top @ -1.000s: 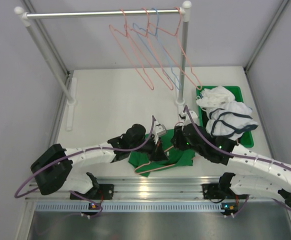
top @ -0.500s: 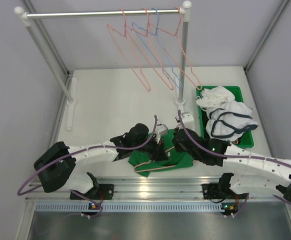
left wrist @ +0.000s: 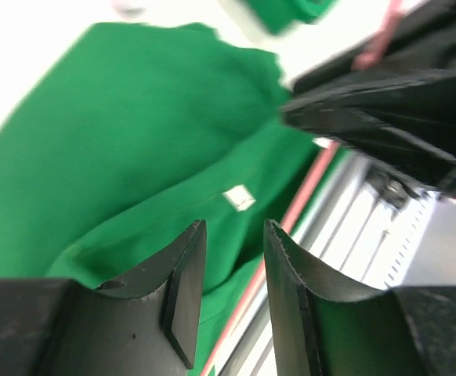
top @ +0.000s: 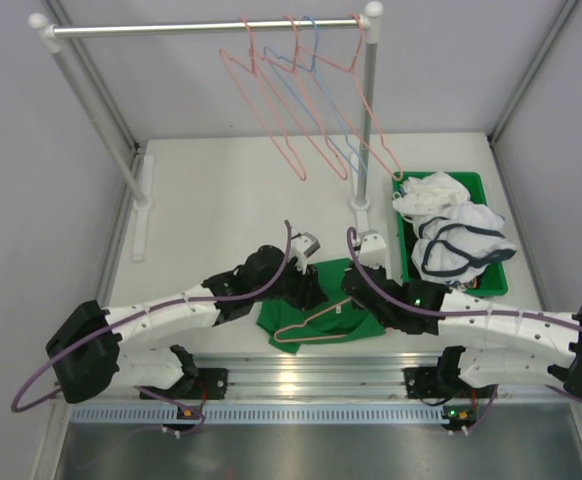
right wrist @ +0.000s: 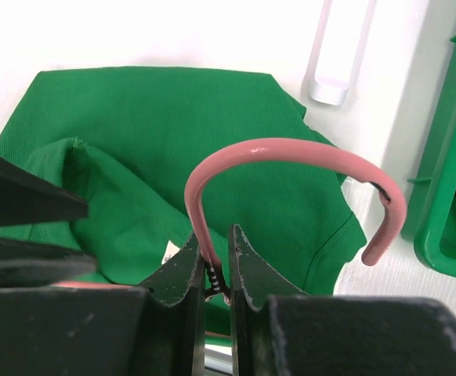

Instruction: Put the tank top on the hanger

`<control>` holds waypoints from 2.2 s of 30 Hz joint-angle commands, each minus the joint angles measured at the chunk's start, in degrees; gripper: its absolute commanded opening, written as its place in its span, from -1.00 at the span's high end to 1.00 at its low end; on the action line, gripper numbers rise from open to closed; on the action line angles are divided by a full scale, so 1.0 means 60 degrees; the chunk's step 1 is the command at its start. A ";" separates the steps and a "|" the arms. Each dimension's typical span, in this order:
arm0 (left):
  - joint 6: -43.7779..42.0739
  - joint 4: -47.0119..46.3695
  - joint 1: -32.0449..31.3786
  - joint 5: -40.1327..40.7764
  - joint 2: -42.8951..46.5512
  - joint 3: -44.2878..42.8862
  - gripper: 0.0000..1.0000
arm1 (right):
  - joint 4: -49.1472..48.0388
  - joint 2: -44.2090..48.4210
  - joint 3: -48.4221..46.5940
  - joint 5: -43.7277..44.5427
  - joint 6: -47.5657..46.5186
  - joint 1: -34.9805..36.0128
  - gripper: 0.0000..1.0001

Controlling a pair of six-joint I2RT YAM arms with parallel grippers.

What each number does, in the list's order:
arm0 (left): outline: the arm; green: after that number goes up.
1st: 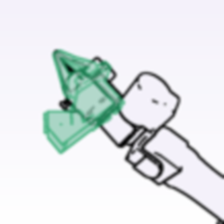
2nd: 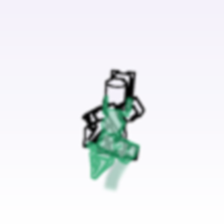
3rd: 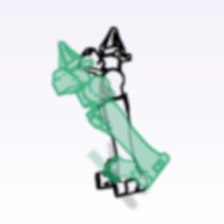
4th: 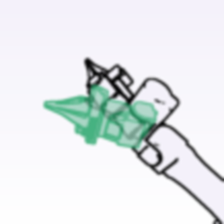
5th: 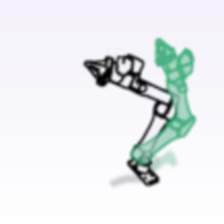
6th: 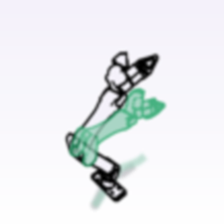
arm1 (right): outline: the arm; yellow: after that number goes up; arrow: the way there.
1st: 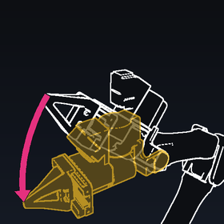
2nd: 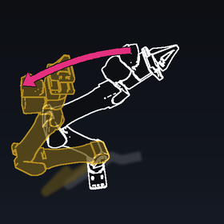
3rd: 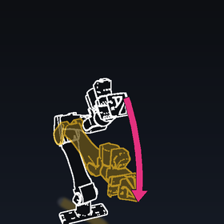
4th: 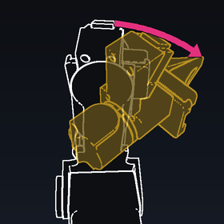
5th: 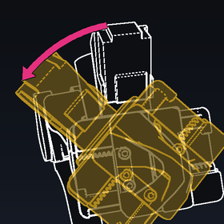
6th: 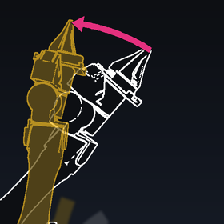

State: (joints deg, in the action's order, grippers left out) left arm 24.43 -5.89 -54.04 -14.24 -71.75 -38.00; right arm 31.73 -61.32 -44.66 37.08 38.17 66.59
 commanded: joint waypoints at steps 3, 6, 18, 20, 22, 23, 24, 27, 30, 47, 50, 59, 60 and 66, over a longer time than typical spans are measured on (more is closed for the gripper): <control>0.0484 0.2107 0.0027 0.2807 0.0532 -0.0024 0.19 | 0.0074 0.0010 -0.0393 0.0514 0.0318 0.0152 1.00; 0.0601 0.3234 0.0027 0.3163 0.0357 -0.0273 0.16 | 0.0118 -0.0048 -0.0466 0.0500 0.0347 0.0138 1.00; 0.0690 0.4542 0.0013 0.3941 -0.0479 -0.1167 0.06 | 0.0337 -0.0019 -0.0598 0.0529 0.0479 0.0137 1.00; 0.0690 0.4512 0.0013 0.3926 -0.0508 -0.1240 0.04 | 0.0367 -0.0005 -0.0583 0.0529 0.0493 0.0152 1.00; 0.0675 0.4425 -0.0002 0.3882 -0.0537 -0.1342 0.02 | 0.0396 0.0010 -0.0612 0.0529 0.0493 0.0152 1.00; 0.0646 0.4410 -0.0002 0.3868 -0.0581 -0.1386 0.02 | 0.0382 -0.0005 -0.0598 0.0543 0.0493 0.0138 1.00; 0.0631 0.4424 -0.0002 0.3911 -0.0654 -0.1445 0.02 | 0.0396 -0.0005 -0.0612 0.0544 0.0508 0.0152 1.00; 0.0631 0.4541 -0.0046 0.4115 -0.1006 -0.1679 0.02 | 0.0411 -0.0034 -0.0627 0.0544 0.0537 0.0137 1.00; 0.0690 0.4410 -0.0119 0.4160 -0.1109 -0.1709 0.02 | 0.0425 -0.0049 -0.0627 0.0544 0.0581 0.0138 1.00; 0.0924 0.4307 -0.0310 0.4249 -0.1358 -0.1548 0.68 | 0.1157 -0.0092 -0.0817 0.0997 0.1196 0.0152 1.00; 0.0983 0.4307 -0.0310 0.4219 -0.1241 -0.1314 0.97 | 0.1348 -0.0093 -0.0891 0.1143 0.1372 0.0152 1.00; 0.1246 0.4482 -0.0310 0.4322 -0.0246 -0.0451 1.00 | 0.2021 -0.0356 -0.1110 0.1525 0.2059 0.0123 1.00; 0.1261 0.4526 -0.0310 0.4322 -0.0143 -0.0391 1.00 | 0.2037 -0.0356 -0.1125 0.1540 0.2075 0.0123 1.00; 0.1305 0.4760 -0.0310 0.4409 0.0400 -0.0054 1.00 | 0.2066 -0.0152 -0.1184 0.1525 0.2149 0.0079 1.00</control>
State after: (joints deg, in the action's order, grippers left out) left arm 31.62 21.50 -55.61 11.07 -71.40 -39.59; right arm 43.20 -63.22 -48.56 43.51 49.80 66.63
